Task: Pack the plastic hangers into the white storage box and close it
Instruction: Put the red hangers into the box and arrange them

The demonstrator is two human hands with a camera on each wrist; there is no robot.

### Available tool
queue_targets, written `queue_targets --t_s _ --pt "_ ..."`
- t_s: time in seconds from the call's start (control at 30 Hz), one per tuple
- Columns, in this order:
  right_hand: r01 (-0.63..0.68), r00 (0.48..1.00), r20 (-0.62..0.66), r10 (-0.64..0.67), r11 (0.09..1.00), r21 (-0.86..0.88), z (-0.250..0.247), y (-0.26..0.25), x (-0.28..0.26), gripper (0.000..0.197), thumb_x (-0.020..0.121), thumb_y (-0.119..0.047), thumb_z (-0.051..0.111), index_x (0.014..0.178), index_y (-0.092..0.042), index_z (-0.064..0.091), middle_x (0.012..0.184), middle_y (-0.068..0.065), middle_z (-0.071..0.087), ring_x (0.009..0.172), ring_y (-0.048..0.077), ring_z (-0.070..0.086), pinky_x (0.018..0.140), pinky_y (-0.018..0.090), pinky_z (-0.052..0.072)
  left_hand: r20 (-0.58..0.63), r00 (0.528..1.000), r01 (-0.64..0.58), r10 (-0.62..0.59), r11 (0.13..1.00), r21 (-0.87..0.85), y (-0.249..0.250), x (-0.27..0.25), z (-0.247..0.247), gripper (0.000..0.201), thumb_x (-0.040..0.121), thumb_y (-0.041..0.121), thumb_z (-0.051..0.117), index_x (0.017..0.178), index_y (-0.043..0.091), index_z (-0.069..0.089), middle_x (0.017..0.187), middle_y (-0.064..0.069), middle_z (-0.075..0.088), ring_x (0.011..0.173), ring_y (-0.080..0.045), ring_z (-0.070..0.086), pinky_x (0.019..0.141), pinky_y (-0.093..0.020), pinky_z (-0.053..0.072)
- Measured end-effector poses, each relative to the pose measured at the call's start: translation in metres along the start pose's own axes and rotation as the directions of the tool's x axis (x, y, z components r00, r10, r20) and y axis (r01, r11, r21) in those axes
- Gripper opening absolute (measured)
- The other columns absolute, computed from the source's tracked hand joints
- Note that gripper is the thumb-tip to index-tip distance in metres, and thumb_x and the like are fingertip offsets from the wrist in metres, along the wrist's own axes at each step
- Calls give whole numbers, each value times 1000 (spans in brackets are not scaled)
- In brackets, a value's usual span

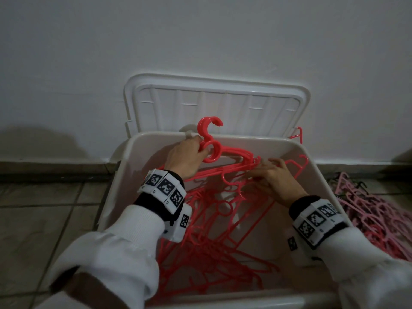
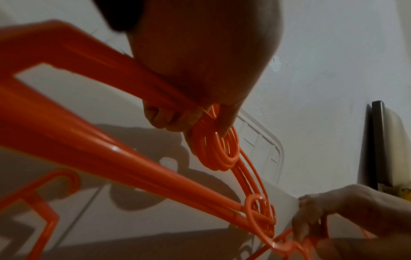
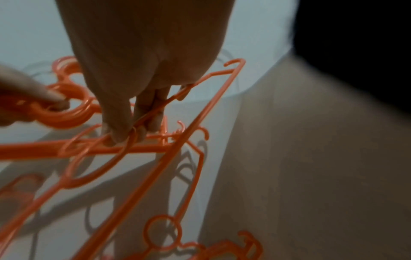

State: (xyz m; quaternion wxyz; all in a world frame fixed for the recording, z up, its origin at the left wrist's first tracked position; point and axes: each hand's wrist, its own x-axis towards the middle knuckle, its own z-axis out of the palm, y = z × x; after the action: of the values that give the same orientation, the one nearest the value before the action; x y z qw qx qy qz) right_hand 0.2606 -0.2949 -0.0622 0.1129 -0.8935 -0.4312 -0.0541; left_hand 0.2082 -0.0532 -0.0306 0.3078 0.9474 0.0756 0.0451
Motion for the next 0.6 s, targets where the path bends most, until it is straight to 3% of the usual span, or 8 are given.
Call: queue_targets --t_s 0.1,0.17,0.23,0.3,0.37,0.47,0.53,0.6 --pt "-32 994 -98 39 997 70 -11 4 -4 43 78 -48 41 98 -23 71 95 -2 71 94 17 60 92 39 28 8 1000 14 -14 997 -75 1 0 1 29 96 39 44 105 14 58 97 -6 66 90 -26 62 83 -42 49" --pt "-52 984 -162 77 987 152 -18 3 -3 40 79 -50 45 95 -24 70 82 -11 66 82 16 60 85 43 35 23 999 29 -26 989 -145 2 1 2 29 96 38 46 108 15 59 97 -7 66 91 -26 62 83 -39 49" --pt "-66 967 -226 116 974 217 -21 1 2 24 81 -44 55 92 -26 67 74 -24 54 72 12 57 77 48 44 50 998 47 -36 968 -247 4 0 4 27 96 34 48 111 16 61 98 -8 68 91 -25 63 83 -37 48" --pt "-76 948 -274 159 954 289 -21 -2 9 15 81 -35 59 93 -27 64 75 -23 54 73 10 55 75 51 47 73 997 56 -34 942 -331 5 -1 6 25 95 32 50 110 15 62 100 -9 69 94 -24 64 86 -35 47" --pt "-70 929 -315 193 929 363 -19 -8 18 19 81 -30 60 96 -21 66 80 -15 60 74 10 59 76 43 51 95 995 63 -27 917 -394 6 0 8 24 95 31 51 109 18 64 104 -5 69 99 -22 63 93 -37 46" --pt "-54 922 -328 207 906 421 -17 -21 31 20 81 -27 62 97 -16 68 83 -9 61 74 3 57 73 25 48 135 991 79 -15 874 -480 6 1 11 12 94 31 52 99 33 63 103 4 68 101 -19 63 99 -45 44" --pt "-61 926 -311 215 897 438 -13 -26 38 17 83 -24 64 98 -18 68 85 -6 58 77 7 57 73 22 46 158 987 89 -8 856 -509 5 1 12 10 94 33 51 94 39 59 102 7 66 103 -19 61 101 -45 42" --pt "-78 915 -331 232 905 419 -9 -29 44 18 83 -24 66 99 -16 69 88 -2 54 83 14 54 76 19 42 169 986 88 3 844 -529 5 0 11 12 93 40 50 98 36 61 105 7 68 104 -16 61 102 -44 41"
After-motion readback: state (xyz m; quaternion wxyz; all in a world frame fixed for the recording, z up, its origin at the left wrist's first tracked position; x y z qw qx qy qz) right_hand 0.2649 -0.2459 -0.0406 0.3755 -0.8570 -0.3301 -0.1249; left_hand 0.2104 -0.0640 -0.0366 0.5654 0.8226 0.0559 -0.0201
